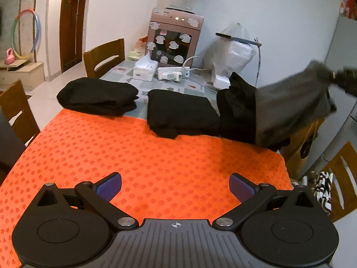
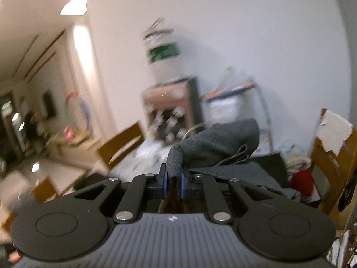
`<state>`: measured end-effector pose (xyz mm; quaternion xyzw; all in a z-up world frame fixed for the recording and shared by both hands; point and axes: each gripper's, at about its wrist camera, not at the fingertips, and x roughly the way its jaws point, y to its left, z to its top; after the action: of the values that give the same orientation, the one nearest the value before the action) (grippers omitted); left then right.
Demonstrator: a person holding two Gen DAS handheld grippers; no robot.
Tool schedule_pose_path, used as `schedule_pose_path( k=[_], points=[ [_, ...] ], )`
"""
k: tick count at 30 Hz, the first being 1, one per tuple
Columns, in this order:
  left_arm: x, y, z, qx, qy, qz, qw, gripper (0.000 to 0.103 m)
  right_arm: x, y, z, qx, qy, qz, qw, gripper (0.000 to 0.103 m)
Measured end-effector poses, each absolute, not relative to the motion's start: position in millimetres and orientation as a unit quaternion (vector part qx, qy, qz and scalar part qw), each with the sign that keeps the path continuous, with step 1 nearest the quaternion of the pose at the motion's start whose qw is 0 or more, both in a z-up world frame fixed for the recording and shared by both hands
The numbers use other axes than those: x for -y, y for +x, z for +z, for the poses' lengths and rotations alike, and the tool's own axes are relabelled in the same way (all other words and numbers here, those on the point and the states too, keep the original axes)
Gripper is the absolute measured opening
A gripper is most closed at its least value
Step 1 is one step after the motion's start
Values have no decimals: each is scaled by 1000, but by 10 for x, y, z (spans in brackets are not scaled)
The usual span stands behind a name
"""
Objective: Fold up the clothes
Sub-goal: 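Reach the right tool to the black clothes stack and grasp the grey sweatshirt, then pull the grey sweatshirt off the stack with the right tool while the left tool grasps its other edge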
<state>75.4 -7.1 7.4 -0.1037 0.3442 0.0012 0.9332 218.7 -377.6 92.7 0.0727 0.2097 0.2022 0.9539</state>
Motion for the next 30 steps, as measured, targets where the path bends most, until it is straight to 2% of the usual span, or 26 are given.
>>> schedule_pose_path(
  k=[8, 14, 15, 19, 22, 30],
  points=[
    [-111, 476, 27, -347, -107, 20, 932, 102, 2917, 1530, 151, -335, 66, 287, 895, 12],
    [-211, 285, -19, -348, -108, 32, 931, 102, 2195, 1038, -194, -376, 66, 369, 848, 15],
    [-218, 265, -30, -348, -108, 34, 931, 102, 2139, 996, -215, -383, 67, 381, 839, 19],
    [-228, 214, -73, -350, -107, 40, 930, 101, 2003, 786, -293, -411, 62, 420, 807, 56],
    [-208, 211, -83, -348, -101, 40, 931, 100, 2144, 672, -281, -415, 54, 409, 811, 63],
    [-13, 288, -65, -334, -58, 10, 941, 99, 2775, 458, -360, -425, 52, 306, 850, 67]
  ],
)
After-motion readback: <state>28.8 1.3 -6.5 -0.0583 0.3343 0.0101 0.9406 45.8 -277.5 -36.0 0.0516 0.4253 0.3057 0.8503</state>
